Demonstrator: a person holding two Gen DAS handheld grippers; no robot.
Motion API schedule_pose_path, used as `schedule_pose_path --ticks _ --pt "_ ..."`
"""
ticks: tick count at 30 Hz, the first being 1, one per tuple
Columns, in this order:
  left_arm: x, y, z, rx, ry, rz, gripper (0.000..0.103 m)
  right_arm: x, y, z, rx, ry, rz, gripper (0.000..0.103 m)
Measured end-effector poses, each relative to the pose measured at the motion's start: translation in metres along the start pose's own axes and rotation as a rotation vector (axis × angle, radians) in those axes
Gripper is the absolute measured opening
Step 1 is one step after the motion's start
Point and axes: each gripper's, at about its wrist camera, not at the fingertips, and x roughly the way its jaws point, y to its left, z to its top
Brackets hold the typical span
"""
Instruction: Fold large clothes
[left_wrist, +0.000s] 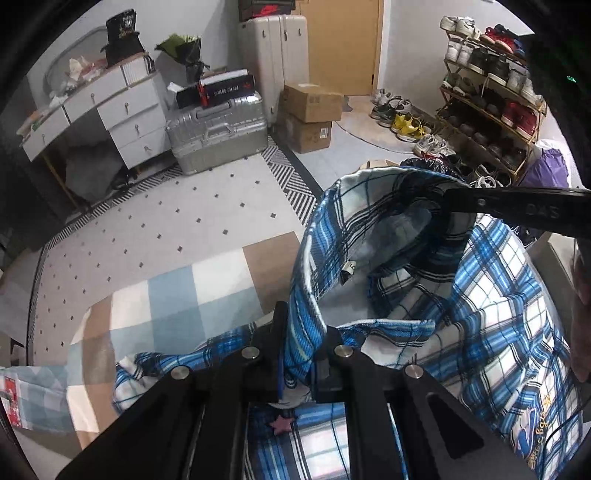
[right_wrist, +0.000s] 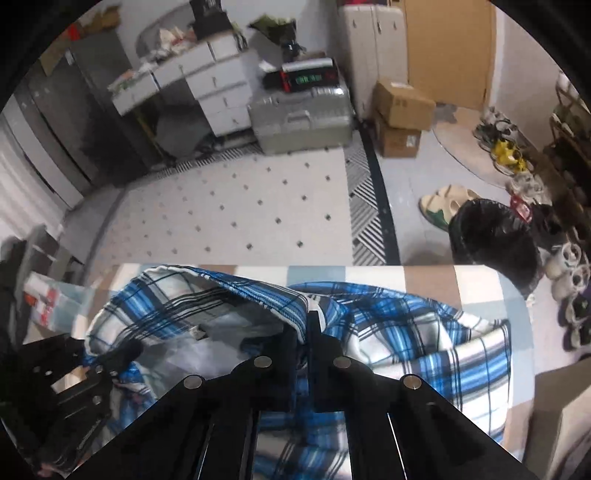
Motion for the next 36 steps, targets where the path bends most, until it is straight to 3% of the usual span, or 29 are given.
schedule_pose_path --ticks 2,7,13,18,24,29,36 --pt "-0.017 -0.003 -0.003 0.008 -0.030 0.010 0.005 -0.020 0.001 -0.008 -0.005 -0.030 0.017 0.003" --pt "-0.069 -0.014 -0.024 0.009 -0.150 -0.049 0.005 -0.079 0.010 -0.035 0.008 -0.088 0.080 0.003" --pt "-0.108 -0.030 -0.057 0.006 -0.190 -0.077 0.005 -0.145 0.013 -0.084 0.031 -0.158 0.131 0.003" --pt "-0.116 -0.037 -0.087 -0.013 -0.192 -0.112 0.005 -0.173 0.008 -0.128 0.070 -0.180 0.171 0.003" --pt "-0.109 -0.047 -0.119 -0.042 -0.143 -0.153 0.005 -0.166 0.003 -0.196 0.106 -0.080 0.178 0.003" --pt "-0.091 -0.053 -0.143 -0.080 -0.081 -0.199 0.005 -0.144 -0.018 -0.243 0.210 0.022 0.196 0.004" --pt "-0.063 -0.064 -0.159 -0.115 0.027 -0.213 0.008 -0.090 -0.036 -0.271 0.304 0.200 0.165 0.007"
